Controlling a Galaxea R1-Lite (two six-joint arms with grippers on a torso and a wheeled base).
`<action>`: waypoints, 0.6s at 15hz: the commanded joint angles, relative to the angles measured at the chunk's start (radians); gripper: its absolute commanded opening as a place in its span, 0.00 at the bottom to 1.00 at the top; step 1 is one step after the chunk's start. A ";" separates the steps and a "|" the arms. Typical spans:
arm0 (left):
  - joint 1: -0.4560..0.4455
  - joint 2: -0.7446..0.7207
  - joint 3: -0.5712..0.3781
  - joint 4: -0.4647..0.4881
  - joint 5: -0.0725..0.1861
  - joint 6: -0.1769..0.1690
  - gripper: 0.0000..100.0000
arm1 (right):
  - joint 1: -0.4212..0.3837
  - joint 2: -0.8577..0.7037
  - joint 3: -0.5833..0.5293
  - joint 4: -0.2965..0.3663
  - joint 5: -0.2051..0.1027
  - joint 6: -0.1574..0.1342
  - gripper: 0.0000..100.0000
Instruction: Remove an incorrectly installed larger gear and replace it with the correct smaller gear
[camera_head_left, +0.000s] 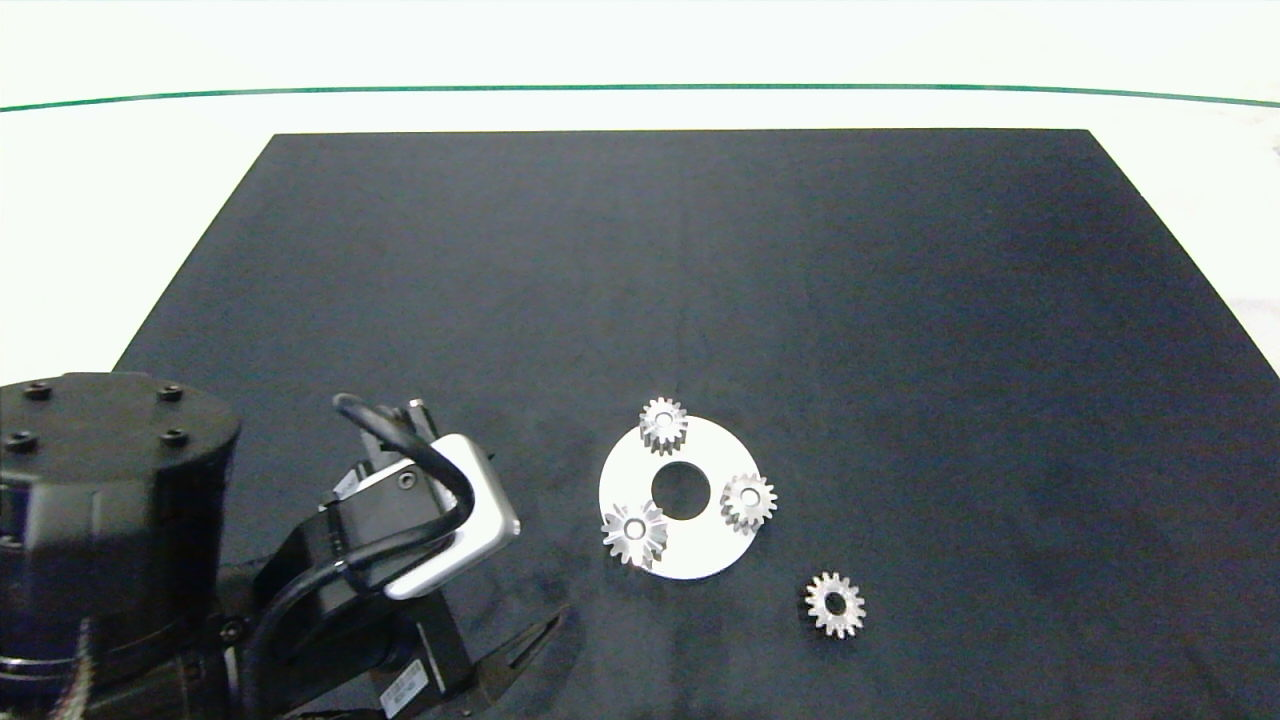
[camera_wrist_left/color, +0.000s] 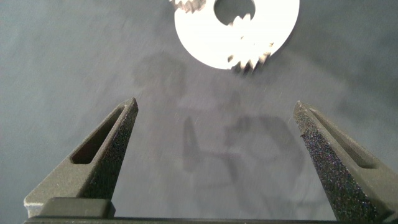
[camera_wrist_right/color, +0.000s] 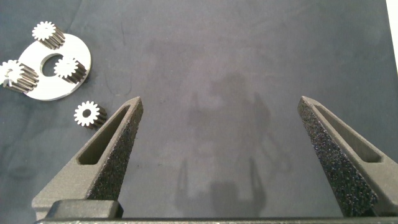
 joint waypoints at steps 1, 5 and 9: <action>-0.039 0.121 -0.057 0.000 0.014 0.002 1.00 | 0.000 -0.005 -0.006 0.001 0.001 0.000 1.00; -0.075 0.222 -0.109 0.000 0.020 0.001 1.00 | 0.002 -0.006 -0.002 0.001 0.003 0.000 1.00; -0.084 0.310 -0.183 0.001 0.021 -0.003 1.00 | 0.002 -0.006 -0.002 0.001 0.004 0.000 1.00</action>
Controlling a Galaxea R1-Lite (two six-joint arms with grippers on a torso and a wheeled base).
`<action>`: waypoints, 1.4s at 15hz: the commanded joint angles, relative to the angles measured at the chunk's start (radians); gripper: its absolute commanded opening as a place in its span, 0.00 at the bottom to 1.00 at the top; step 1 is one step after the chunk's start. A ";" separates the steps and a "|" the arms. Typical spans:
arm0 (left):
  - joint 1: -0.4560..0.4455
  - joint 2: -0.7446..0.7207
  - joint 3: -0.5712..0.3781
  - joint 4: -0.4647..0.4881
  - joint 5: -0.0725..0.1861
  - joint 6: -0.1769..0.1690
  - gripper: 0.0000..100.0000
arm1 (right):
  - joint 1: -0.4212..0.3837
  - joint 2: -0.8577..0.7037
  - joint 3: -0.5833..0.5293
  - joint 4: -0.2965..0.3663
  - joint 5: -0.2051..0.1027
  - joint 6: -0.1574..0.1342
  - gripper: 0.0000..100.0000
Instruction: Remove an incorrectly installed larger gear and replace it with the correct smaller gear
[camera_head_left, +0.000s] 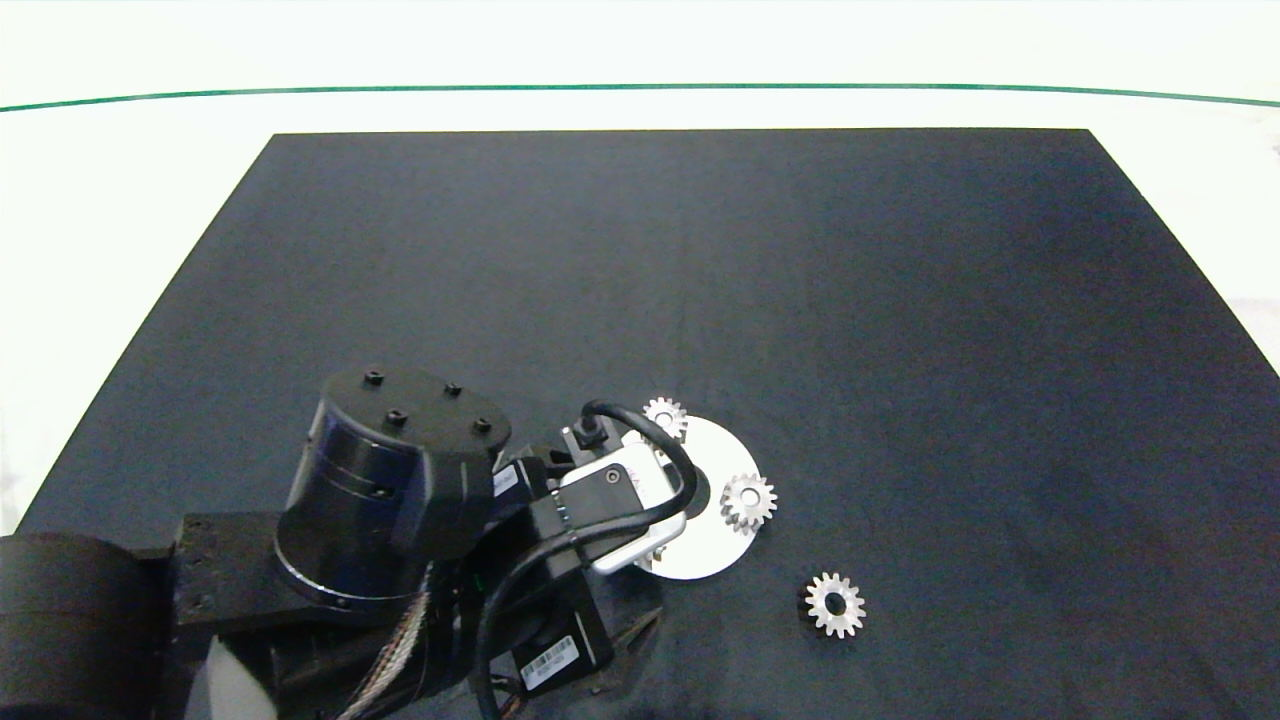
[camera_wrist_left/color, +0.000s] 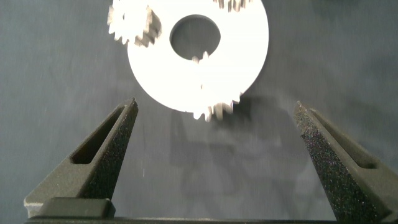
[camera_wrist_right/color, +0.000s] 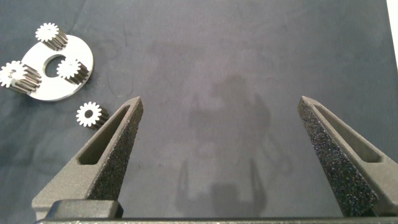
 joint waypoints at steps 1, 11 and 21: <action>-0.005 0.083 -0.043 0.000 0.001 0.001 1.00 | 0.000 -0.002 0.000 0.001 0.001 0.000 1.00; -0.002 0.163 -0.175 0.149 0.001 -0.079 1.00 | 0.011 -0.002 -0.001 0.001 0.001 0.001 1.00; 0.011 0.232 -0.241 0.167 0.001 -0.080 1.00 | 0.012 -0.002 -0.003 0.001 0.001 0.001 1.00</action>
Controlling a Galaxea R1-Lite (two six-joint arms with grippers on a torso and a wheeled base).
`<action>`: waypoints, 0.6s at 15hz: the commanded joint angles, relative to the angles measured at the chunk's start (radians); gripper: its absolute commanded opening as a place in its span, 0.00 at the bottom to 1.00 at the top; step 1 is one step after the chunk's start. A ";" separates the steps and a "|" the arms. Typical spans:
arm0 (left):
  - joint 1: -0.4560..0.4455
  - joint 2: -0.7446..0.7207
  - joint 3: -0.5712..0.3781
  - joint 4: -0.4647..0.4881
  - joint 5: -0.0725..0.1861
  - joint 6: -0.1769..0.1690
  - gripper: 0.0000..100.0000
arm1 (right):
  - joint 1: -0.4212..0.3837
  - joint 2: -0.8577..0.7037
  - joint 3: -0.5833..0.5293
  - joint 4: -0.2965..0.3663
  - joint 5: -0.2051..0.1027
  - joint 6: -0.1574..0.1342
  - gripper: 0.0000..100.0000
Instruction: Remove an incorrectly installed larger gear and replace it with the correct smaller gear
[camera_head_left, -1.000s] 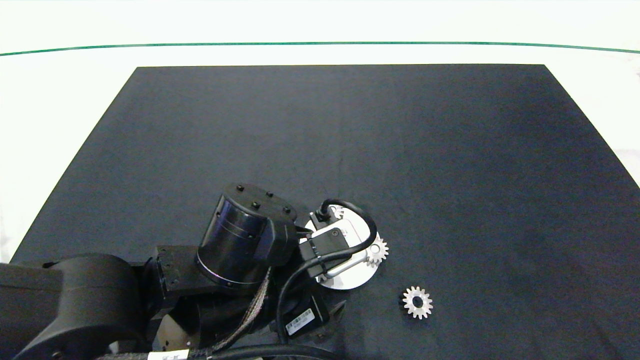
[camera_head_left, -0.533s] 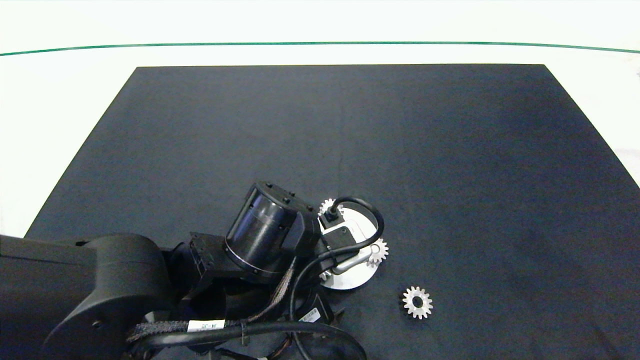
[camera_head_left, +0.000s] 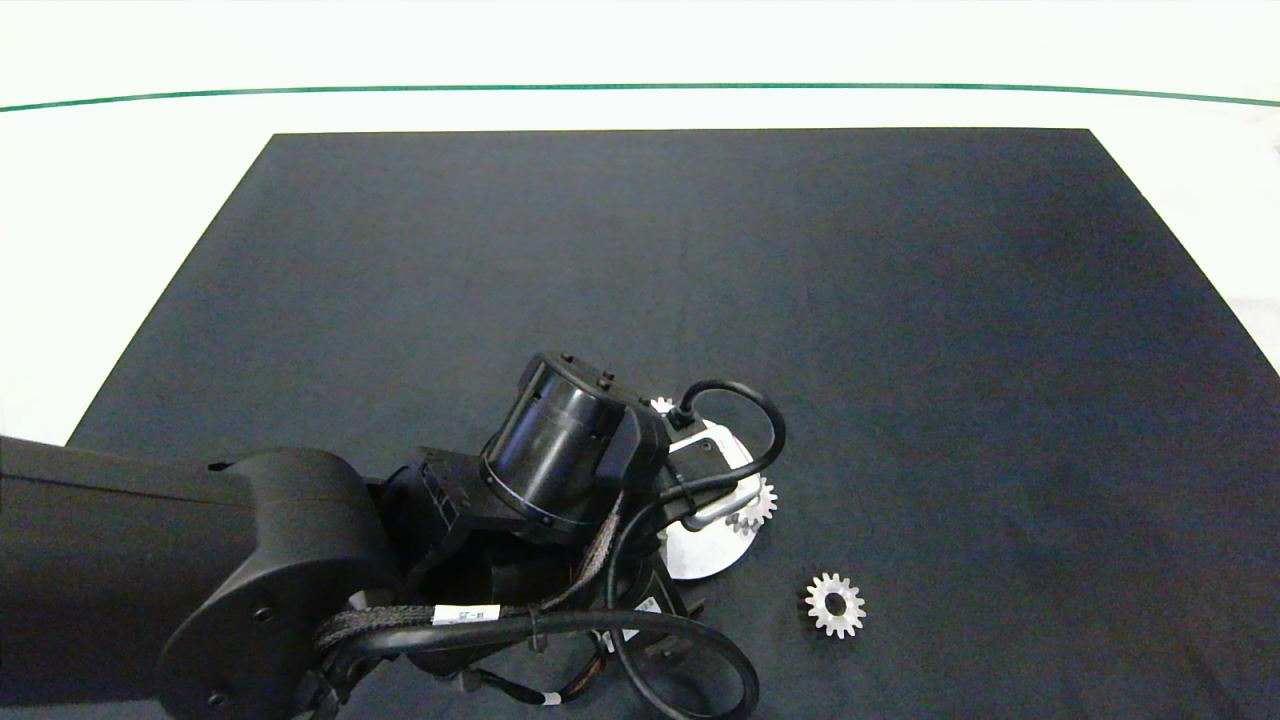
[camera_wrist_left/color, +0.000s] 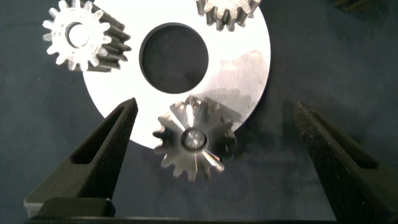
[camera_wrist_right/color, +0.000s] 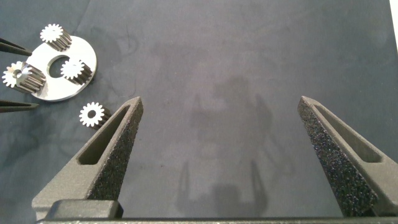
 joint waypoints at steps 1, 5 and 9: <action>0.015 0.026 -0.014 -0.001 0.002 0.003 1.00 | 0.000 0.000 0.002 0.001 0.000 0.000 1.00; 0.032 0.034 -0.012 0.001 0.002 0.004 1.00 | 0.002 0.000 0.002 0.001 0.000 0.000 1.00; 0.032 0.031 -0.014 0.001 0.002 0.004 0.95 | 0.000 0.000 0.002 0.001 0.000 0.000 1.00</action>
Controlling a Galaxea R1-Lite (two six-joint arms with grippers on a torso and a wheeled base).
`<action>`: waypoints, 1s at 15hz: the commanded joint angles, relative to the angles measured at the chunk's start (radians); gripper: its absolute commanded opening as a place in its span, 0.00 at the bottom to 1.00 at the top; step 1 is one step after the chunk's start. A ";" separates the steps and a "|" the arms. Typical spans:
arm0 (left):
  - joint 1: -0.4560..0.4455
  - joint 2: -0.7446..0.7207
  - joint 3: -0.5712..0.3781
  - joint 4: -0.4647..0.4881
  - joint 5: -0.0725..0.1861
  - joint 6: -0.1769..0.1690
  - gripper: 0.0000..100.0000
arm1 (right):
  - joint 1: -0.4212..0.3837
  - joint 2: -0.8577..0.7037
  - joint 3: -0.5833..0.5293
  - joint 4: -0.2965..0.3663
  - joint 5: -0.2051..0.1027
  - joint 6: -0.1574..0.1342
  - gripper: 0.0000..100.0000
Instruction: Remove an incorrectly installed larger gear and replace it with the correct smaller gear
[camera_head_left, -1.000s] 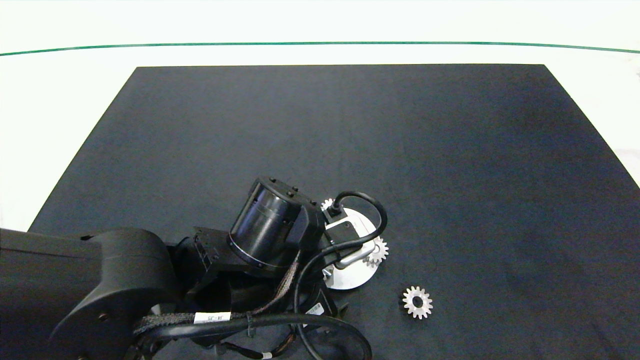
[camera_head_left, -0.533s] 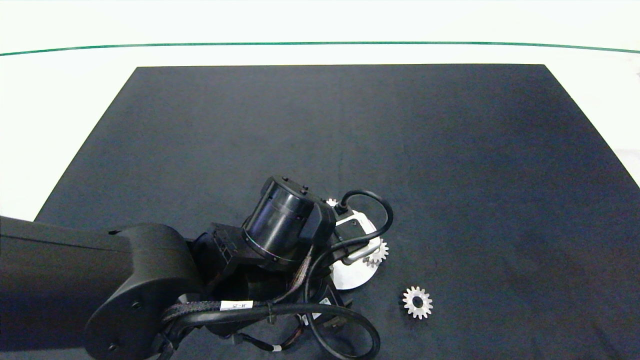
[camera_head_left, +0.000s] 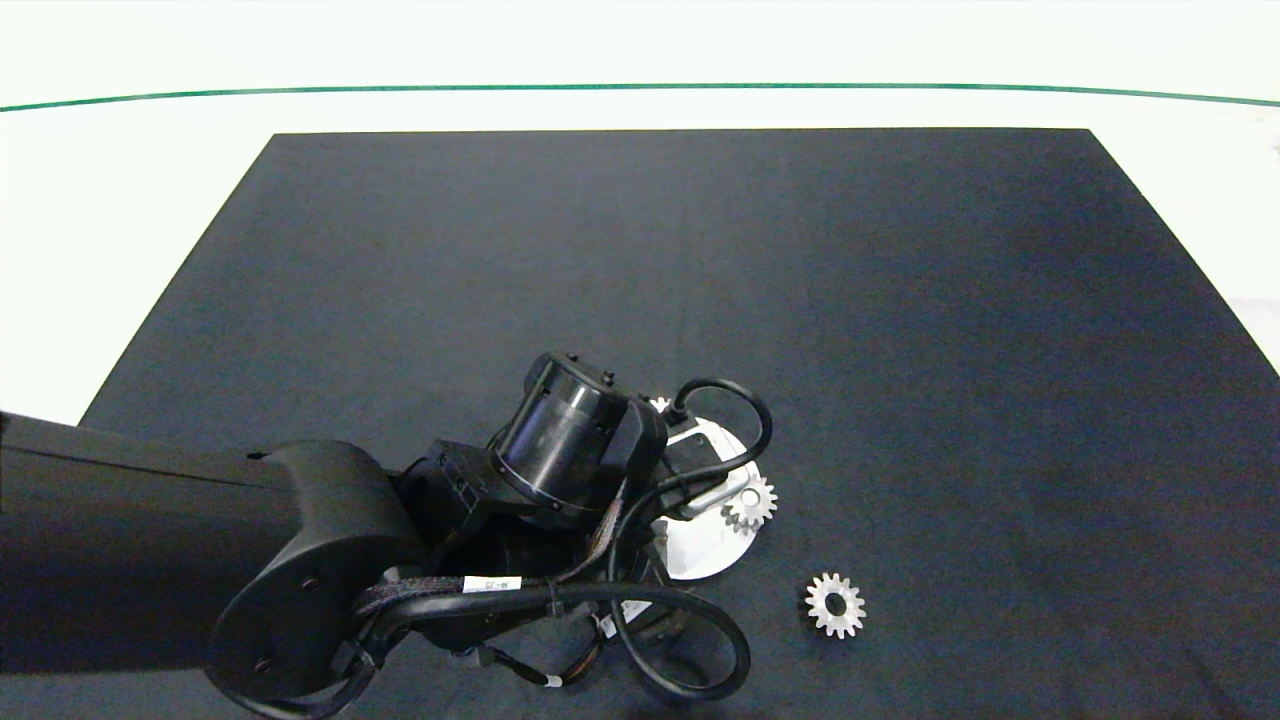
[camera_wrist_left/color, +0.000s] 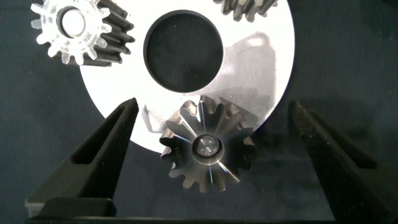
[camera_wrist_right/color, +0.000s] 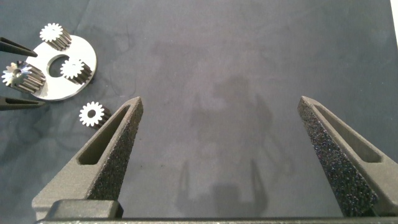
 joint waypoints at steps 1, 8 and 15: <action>0.000 -0.003 -0.001 0.000 0.002 0.003 0.93 | 0.000 0.000 0.000 0.001 0.000 0.000 1.00; 0.000 -0.002 0.008 0.002 0.002 0.005 0.78 | 0.000 -0.002 0.000 0.001 0.000 0.000 1.00; 0.000 -0.002 0.010 0.002 0.002 0.005 0.65 | 0.000 -0.002 0.001 0.001 0.000 0.000 1.00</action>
